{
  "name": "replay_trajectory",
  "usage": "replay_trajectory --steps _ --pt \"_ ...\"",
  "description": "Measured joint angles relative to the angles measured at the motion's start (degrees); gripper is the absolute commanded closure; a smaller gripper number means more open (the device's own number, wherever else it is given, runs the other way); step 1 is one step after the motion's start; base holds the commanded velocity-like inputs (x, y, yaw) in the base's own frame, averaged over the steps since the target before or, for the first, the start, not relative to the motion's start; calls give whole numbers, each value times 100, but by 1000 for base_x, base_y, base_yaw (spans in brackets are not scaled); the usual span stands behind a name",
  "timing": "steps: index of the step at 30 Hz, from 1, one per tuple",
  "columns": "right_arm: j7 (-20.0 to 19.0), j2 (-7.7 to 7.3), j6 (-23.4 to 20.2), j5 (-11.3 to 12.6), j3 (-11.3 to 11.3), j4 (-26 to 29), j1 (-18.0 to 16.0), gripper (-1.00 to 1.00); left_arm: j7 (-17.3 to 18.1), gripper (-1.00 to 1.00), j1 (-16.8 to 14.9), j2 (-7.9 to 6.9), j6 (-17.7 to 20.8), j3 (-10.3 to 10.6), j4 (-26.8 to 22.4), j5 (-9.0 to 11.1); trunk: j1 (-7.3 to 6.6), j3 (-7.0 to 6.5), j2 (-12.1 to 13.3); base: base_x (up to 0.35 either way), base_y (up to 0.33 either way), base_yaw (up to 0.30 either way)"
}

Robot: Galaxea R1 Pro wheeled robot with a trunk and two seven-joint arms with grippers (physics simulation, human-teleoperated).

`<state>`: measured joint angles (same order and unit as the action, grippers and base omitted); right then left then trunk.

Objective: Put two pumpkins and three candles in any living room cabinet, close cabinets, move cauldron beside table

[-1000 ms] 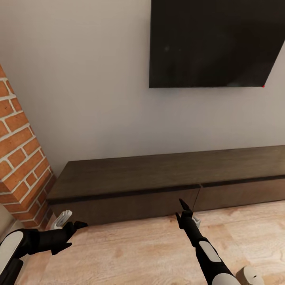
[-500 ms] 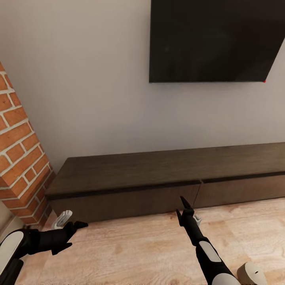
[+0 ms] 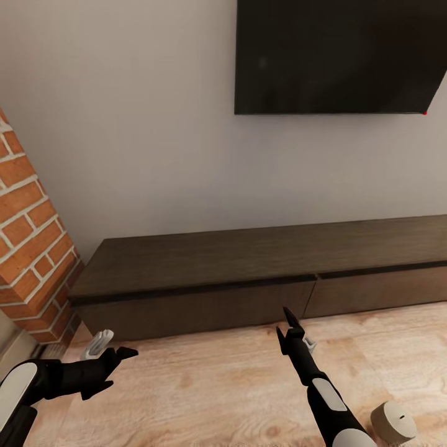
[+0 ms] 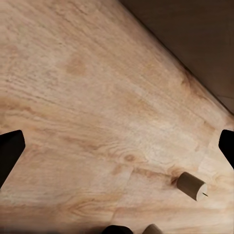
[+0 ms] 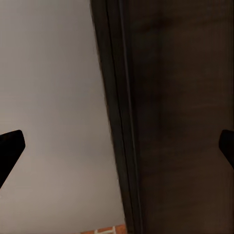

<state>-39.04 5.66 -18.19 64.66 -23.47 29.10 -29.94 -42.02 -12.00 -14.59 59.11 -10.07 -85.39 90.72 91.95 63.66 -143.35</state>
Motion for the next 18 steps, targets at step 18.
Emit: replay_trajectory --steps 18 --pt "-1 2 0 0 9 0 0 -100 0 -100 0 16 -1 22 7 1 15 156 -10 45 0 0"
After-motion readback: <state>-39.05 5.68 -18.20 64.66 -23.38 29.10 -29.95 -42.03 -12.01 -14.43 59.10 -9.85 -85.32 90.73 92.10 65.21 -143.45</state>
